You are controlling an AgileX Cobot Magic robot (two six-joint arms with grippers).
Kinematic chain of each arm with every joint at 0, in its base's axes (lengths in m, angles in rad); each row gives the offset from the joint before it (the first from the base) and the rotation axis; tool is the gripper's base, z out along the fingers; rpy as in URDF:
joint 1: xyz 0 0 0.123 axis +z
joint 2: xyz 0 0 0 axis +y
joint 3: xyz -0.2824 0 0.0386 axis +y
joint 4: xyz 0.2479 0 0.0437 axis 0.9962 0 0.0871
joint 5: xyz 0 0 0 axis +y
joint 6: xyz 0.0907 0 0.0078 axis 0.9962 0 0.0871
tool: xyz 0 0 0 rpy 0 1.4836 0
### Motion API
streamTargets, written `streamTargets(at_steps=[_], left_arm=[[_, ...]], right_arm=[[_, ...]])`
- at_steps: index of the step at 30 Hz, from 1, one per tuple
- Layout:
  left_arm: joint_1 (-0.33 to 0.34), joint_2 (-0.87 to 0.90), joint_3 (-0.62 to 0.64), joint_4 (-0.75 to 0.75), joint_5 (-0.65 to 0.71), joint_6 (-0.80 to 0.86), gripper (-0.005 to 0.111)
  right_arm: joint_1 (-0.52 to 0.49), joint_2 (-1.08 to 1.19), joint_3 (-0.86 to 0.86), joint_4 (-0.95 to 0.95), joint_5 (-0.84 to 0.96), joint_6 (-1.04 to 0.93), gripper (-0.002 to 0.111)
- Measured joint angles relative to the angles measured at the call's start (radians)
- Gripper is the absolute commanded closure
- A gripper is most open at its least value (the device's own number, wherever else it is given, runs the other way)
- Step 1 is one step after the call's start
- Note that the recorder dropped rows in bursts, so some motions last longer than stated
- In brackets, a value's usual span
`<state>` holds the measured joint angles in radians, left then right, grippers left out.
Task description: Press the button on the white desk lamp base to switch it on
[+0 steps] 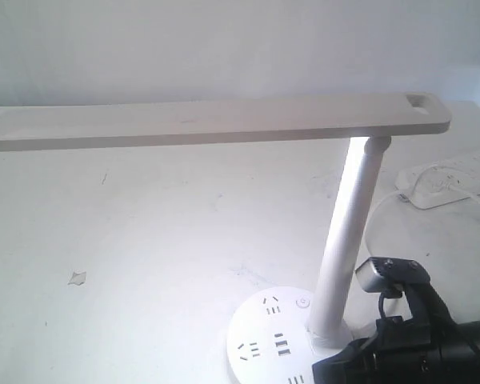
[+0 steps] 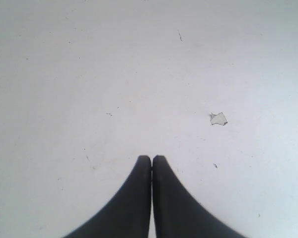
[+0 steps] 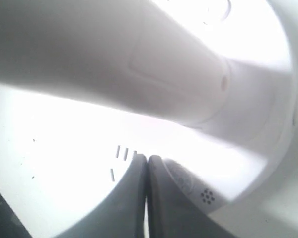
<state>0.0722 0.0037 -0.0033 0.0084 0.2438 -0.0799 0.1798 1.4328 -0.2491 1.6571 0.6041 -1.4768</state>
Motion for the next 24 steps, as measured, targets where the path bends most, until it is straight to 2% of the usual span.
streamTargets(at_steps=[13, 15, 20, 24], left_arm=[[0.0, 0.0, 0.0, 0.0, 0.0, 0.0, 0.107], [0.0, 0.0, 0.0, 0.0, 0.0, 0.0, 0.107], [0.0, 0.0, 0.0, 0.0, 0.0, 0.0, 0.107], [0.0, 0.0, 0.0, 0.0, 0.0, 0.0, 0.107]], right_arm=[[0.0, 0.014, -0.001, 0.009, 0.047, -0.027, 0.108], [0.0, 0.014, -0.001, 0.011, 0.115, -0.097, 0.108], [0.0, -0.043, -0.001, 0.073, 0.452, -0.303, 0.108], [0.002, -0.13, -0.014, 0.085, 0.578, -0.377, 0.108]])
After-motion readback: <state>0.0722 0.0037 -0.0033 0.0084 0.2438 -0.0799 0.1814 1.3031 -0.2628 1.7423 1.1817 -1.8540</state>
